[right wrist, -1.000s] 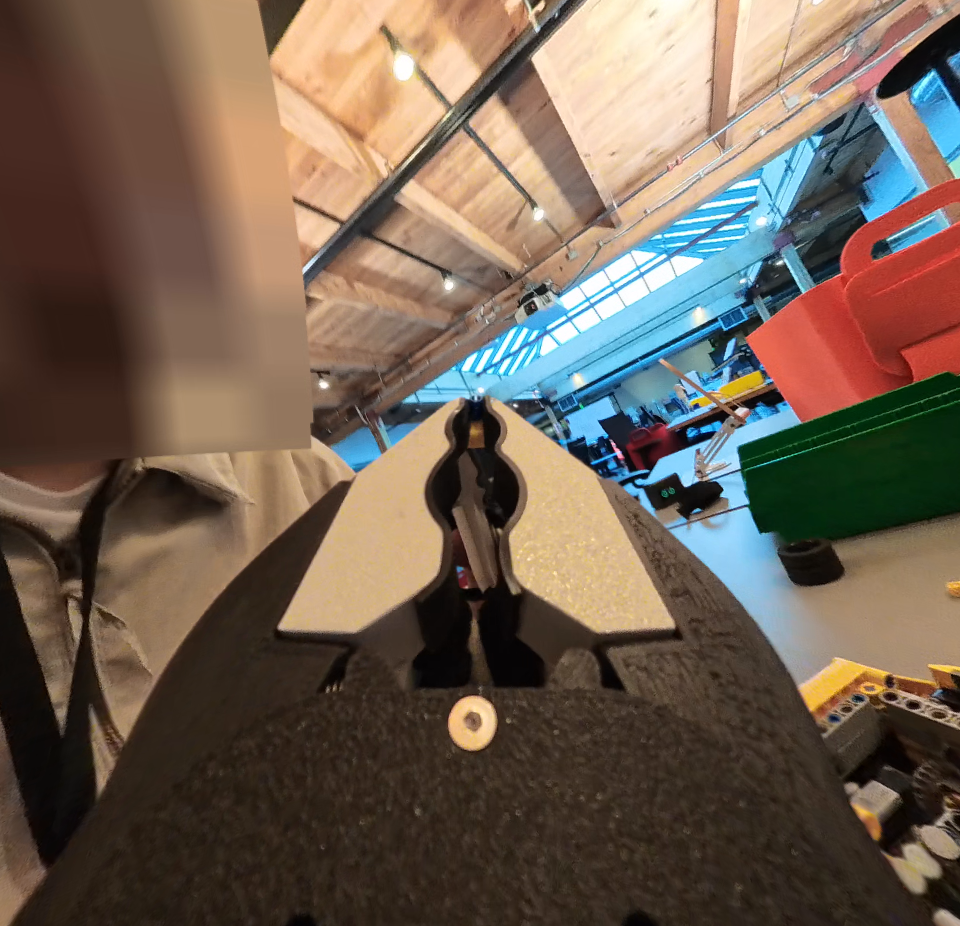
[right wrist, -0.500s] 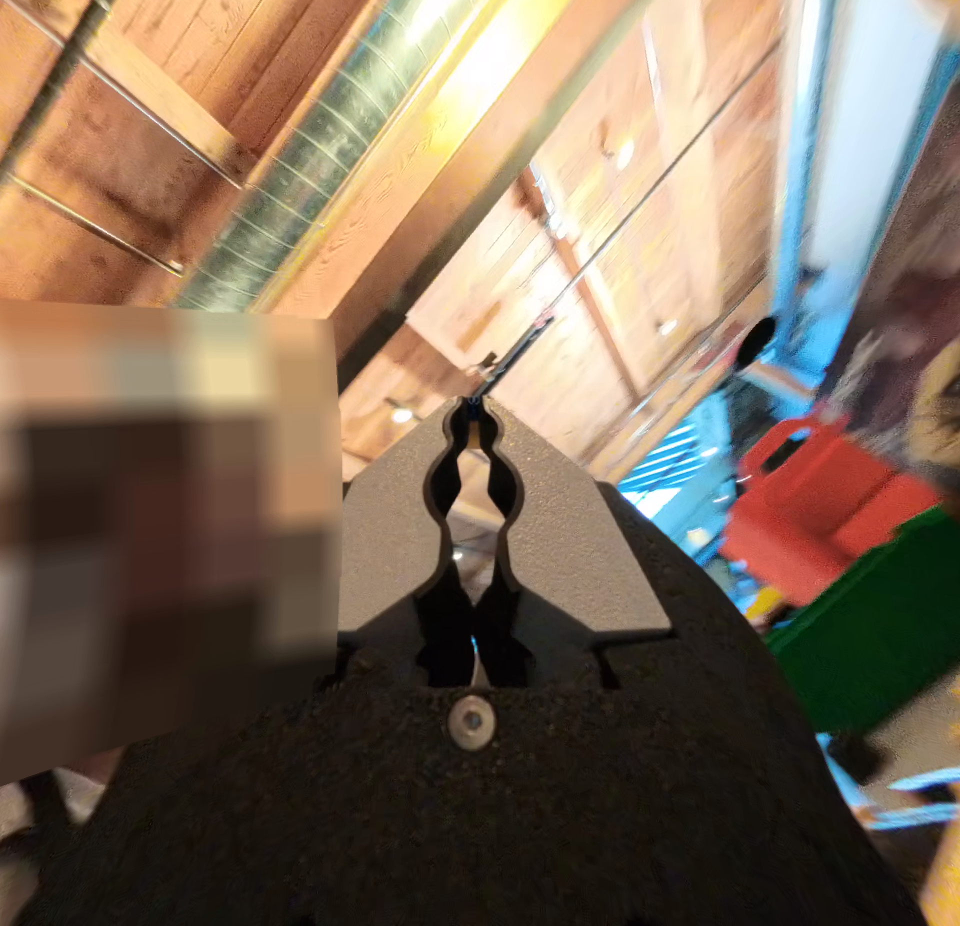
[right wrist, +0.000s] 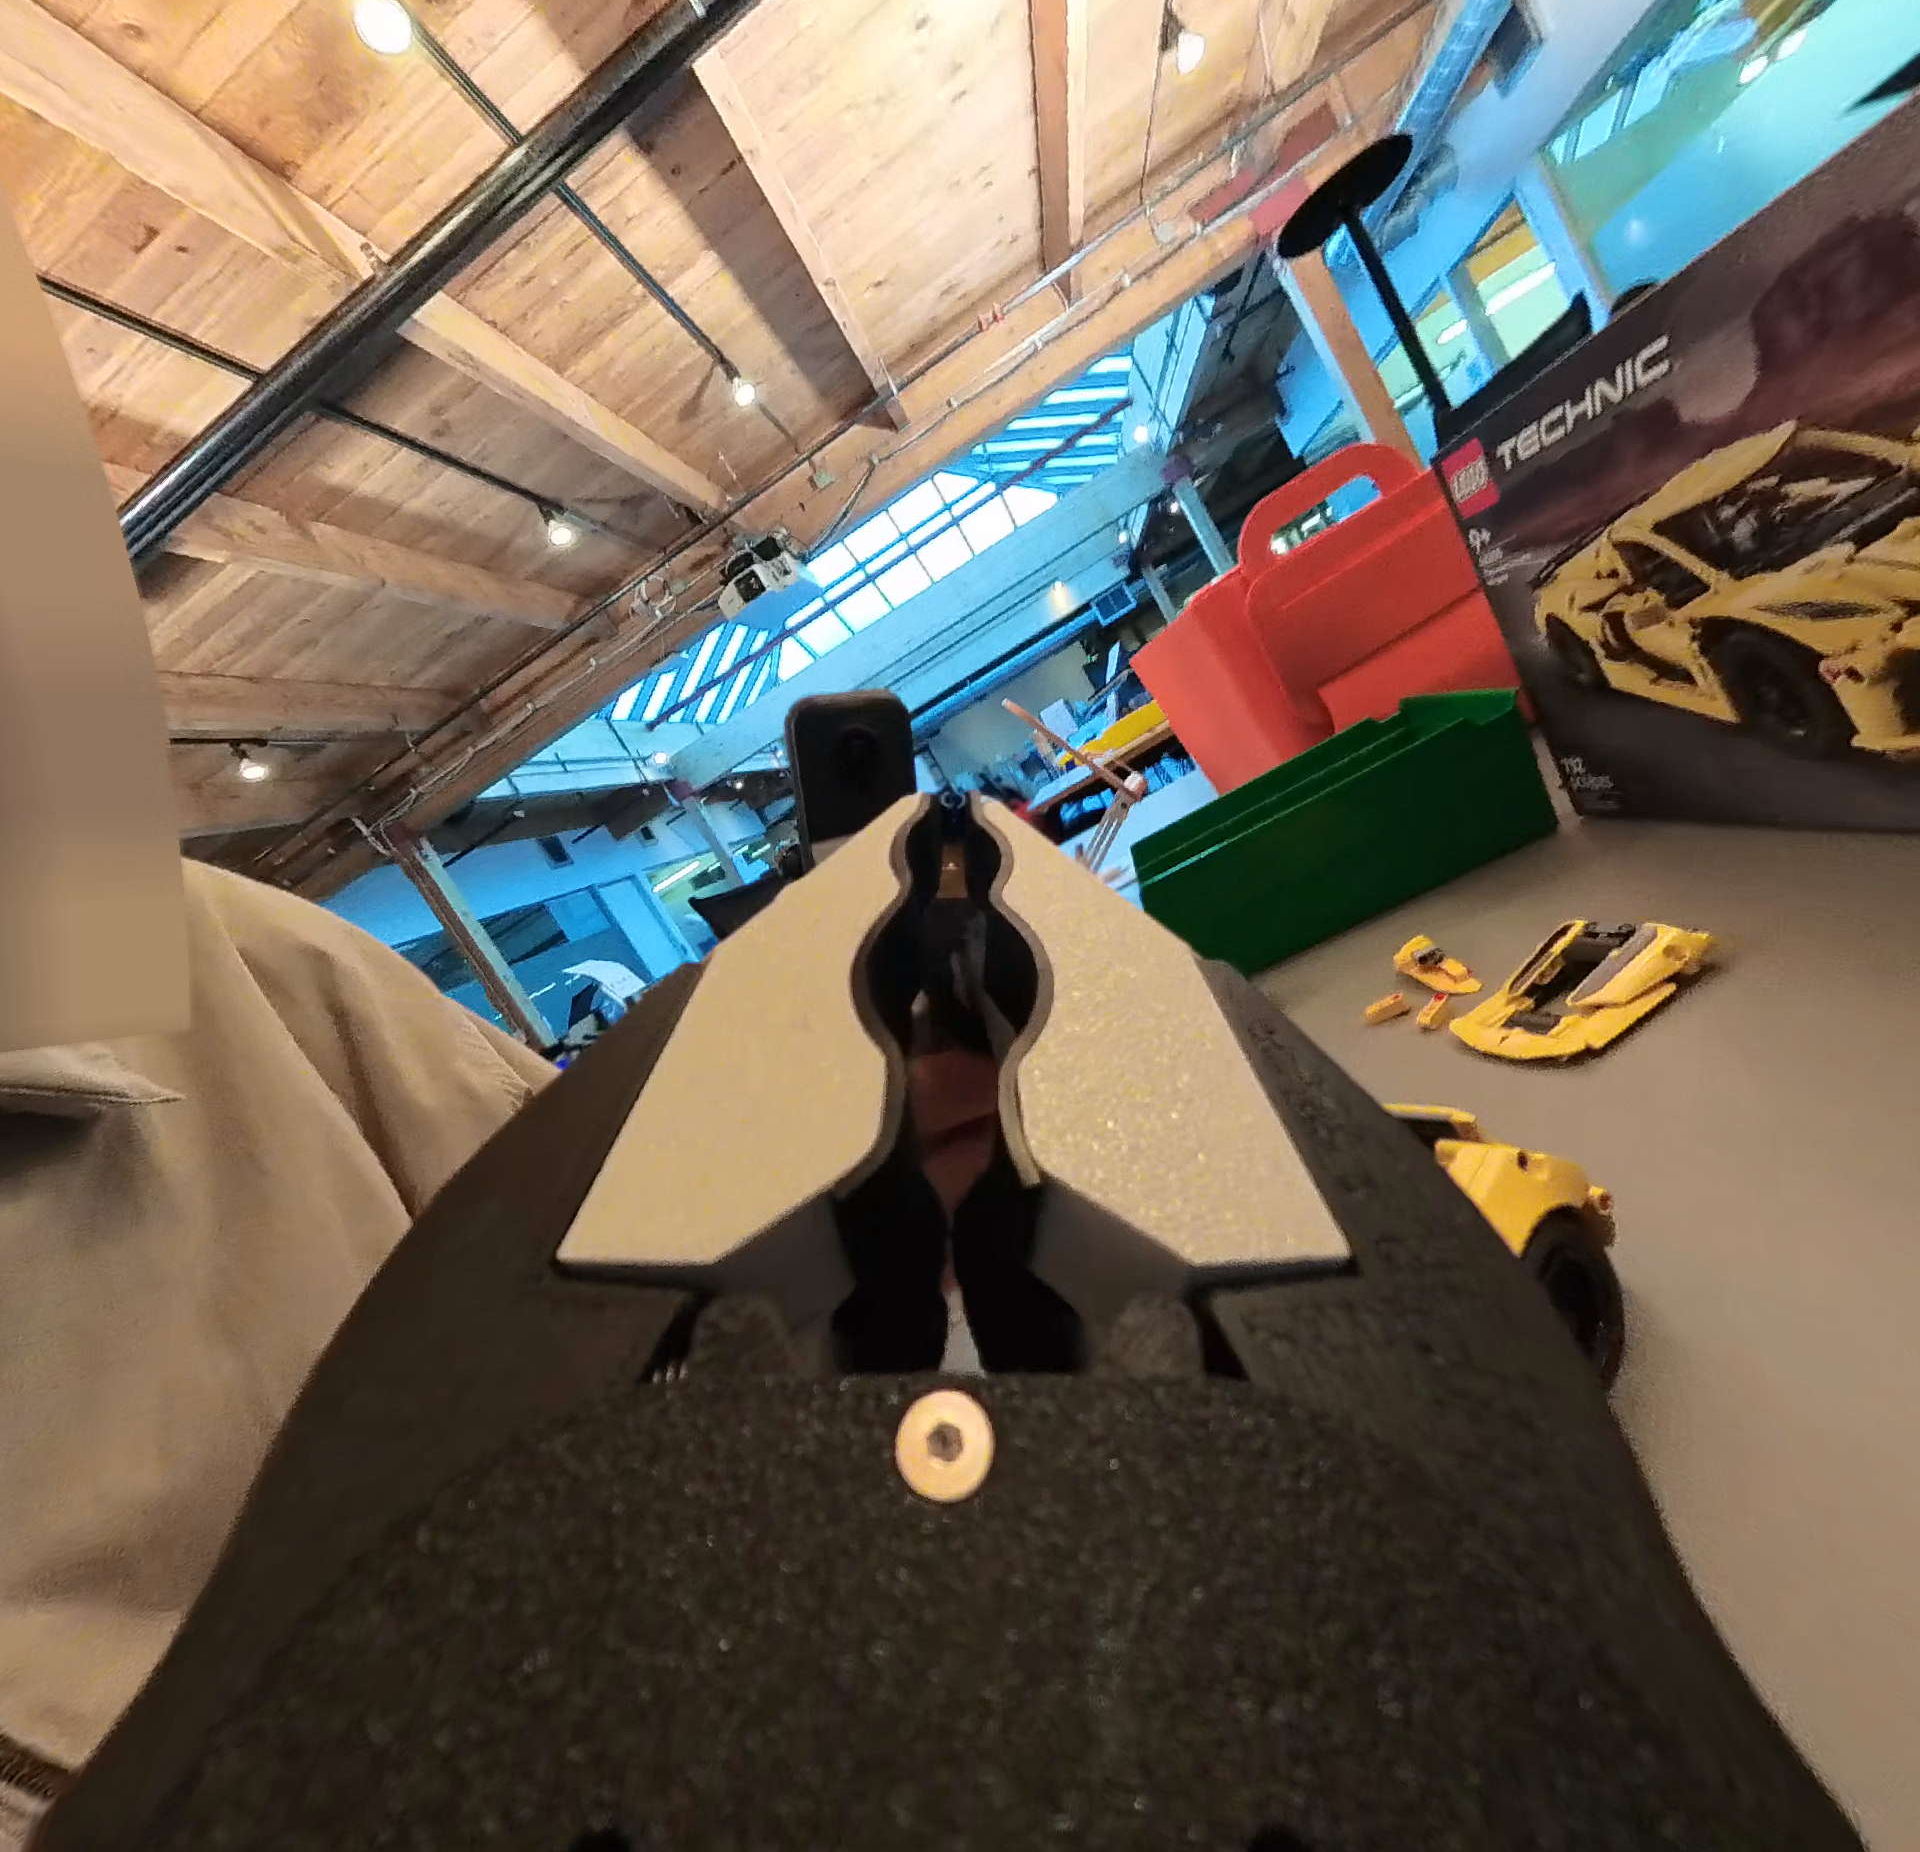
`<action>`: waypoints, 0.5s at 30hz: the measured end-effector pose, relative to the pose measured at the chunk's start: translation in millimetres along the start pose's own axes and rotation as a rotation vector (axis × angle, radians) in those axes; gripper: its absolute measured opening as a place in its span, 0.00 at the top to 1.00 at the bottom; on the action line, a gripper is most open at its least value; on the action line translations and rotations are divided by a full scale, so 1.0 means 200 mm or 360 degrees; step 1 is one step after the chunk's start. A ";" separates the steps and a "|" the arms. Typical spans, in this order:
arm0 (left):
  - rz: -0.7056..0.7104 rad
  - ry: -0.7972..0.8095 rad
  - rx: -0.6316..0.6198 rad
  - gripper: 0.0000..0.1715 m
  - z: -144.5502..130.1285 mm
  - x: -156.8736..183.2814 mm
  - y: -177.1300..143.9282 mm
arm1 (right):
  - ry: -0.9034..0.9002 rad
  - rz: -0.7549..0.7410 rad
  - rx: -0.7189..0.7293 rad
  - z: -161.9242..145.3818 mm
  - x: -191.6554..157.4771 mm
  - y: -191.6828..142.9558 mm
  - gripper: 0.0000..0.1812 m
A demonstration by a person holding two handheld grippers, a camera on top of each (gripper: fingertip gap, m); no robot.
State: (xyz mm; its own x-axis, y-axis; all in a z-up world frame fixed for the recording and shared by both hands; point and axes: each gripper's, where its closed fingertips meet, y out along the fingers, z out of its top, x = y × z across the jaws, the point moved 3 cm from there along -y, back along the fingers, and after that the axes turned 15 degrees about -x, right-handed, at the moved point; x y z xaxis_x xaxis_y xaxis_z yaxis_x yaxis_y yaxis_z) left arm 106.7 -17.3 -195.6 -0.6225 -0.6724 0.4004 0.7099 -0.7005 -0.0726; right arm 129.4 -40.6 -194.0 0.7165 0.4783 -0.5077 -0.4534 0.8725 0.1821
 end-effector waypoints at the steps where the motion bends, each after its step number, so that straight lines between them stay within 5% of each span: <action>1: 0.0019 -0.0007 -0.0054 0.96 -0.01 -0.01 0.00 | 0.0010 -0.0016 -0.0036 -0.01 0.01 0.00 0.99; 9: -0.0009 0.0104 -0.0264 0.96 -0.06 -0.01 -0.04 | 0.0145 0.0095 -0.0277 -0.07 0.01 0.03 0.99; 15: 0.0187 0.0124 0.0048 0.97 -0.05 0.01 -0.04 | 0.0374 0.0230 -0.0051 -0.05 0.02 0.03 0.99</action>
State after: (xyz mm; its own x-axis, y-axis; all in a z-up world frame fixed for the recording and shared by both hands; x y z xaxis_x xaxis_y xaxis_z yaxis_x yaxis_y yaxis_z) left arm 96.3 -14.3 -204.1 -0.5575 -0.7667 0.3182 0.7882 -0.6092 -0.0869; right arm 124.8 -34.6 -203.0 0.5021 0.5583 -0.6604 -0.5613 0.7914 0.2423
